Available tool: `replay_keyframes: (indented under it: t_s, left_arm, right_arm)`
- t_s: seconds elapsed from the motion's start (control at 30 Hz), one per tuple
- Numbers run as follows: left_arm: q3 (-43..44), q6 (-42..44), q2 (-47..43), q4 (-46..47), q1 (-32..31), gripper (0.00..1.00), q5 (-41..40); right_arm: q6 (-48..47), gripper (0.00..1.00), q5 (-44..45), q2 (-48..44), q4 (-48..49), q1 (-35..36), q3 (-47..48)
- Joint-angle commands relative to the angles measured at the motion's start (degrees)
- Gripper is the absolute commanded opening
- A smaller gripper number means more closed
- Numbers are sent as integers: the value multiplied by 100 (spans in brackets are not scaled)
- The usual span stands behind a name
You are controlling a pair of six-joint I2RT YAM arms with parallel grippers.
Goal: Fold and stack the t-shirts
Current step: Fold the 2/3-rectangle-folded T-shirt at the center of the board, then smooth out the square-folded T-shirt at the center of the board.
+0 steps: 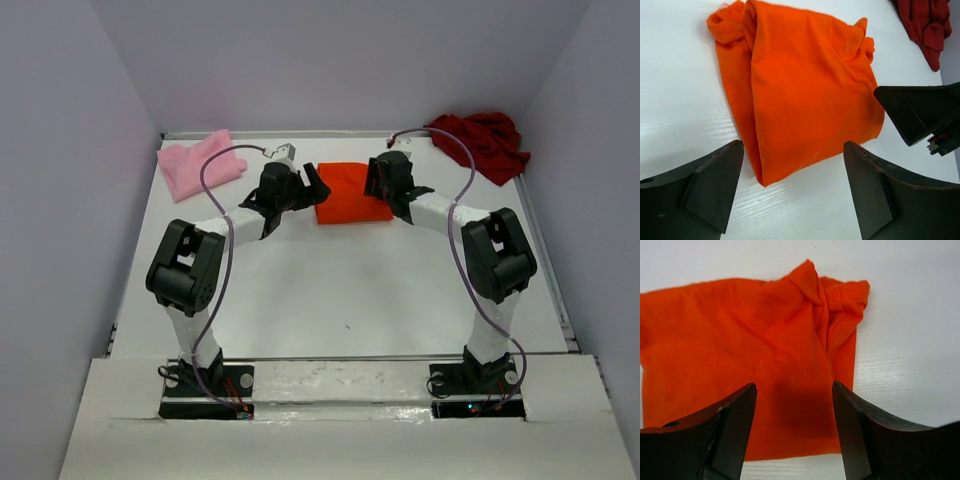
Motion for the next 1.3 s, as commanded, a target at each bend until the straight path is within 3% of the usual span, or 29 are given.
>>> replay_keyframes:
  t_s: [0.0,0.2,0.37,0.7,1.0,1.13,1.27]
  left_arm:
    - [-268,-211,111,533,-62,89,287]
    - [-1085,-387,-792,764,-124,88,156]
    - [-1455,-229,-1865,210,-291,88,-178]
    - [-2254,-141,-2903,-63,-414,88,-126]
    - [-2923,-273,-3887,-168,-528,88,-143]
    - [-2985,-282,-4011,-212,-537,88,-223]
    - [-2958,-299,-3871,-160,-555,88,-258]
  right_arm:
    - [139,66,-224,-273,89,-10,-270]
    - [-388,65,-1006,272,133,-10,624]
    - [-398,66,-1174,949,-623,-10,1889]
    - [-354,64,-1596,2214,-902,-10,2733]
    - [-441,65,-1815,2154,-992,-10,2806]
    - [-590,65,-1938,1549,-983,-10,2534]
    - [-915,65,-2062,872,-1657,42,2463]
